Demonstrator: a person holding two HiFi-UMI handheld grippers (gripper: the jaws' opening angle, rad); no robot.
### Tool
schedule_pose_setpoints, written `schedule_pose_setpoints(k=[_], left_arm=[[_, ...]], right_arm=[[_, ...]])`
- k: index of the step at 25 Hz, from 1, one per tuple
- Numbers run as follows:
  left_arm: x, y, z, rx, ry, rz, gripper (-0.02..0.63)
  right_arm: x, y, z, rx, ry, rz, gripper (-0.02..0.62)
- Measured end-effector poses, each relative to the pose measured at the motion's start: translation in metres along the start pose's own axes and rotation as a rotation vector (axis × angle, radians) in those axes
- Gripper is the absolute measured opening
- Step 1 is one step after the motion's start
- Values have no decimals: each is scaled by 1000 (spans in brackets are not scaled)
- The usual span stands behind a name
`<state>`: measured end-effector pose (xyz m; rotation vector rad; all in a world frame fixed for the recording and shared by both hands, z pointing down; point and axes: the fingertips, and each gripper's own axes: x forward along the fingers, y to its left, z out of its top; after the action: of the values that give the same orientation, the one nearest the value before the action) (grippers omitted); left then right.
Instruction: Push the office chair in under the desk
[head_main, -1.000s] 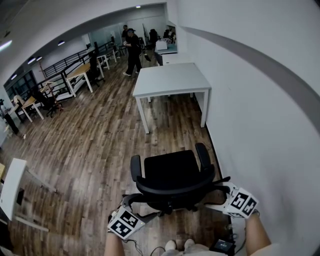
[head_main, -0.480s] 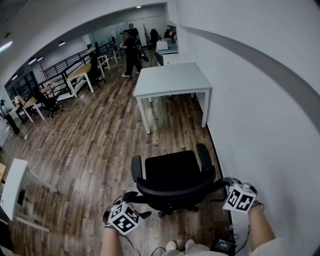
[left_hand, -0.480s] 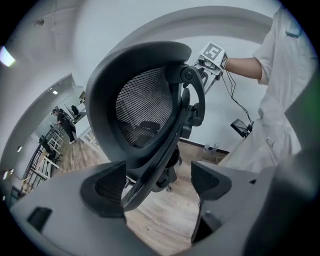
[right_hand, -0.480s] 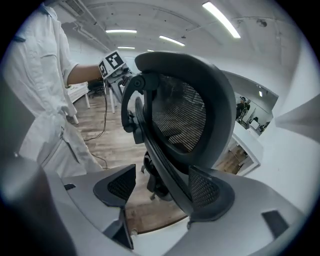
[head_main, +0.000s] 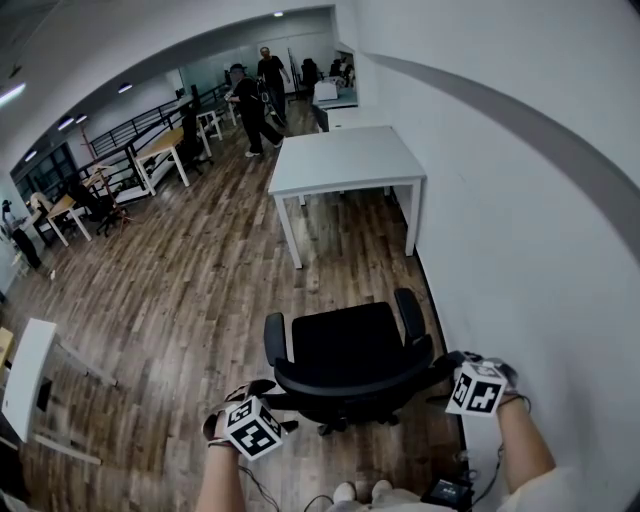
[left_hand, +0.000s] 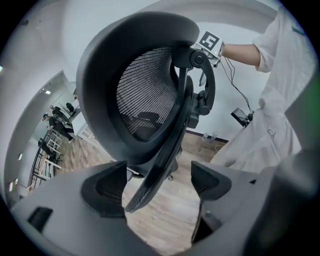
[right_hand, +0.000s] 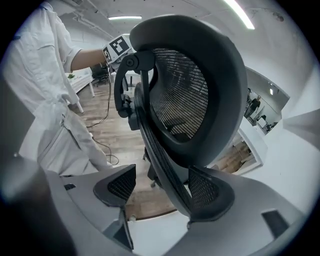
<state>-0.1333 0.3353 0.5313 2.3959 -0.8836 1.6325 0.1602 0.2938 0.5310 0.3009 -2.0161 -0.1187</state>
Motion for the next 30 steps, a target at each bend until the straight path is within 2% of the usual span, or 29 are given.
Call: schedule_pose_setpoints(k=[8,20,24,30], left_arm=[[19,-1,-20,29,109,-48,399],[45,3,-28,85,207,-122,399],[53,3,-32,96,231,-154,399],[66,-2,-38,87,249,-197,399]], right_arm=[[7,-12,-11,-18,78,10,325],[30,-13,-17,-83,164,112,325],[46,-8,-38,-51,236,151,325],[56,-10,-47,-67,286,162,325]])
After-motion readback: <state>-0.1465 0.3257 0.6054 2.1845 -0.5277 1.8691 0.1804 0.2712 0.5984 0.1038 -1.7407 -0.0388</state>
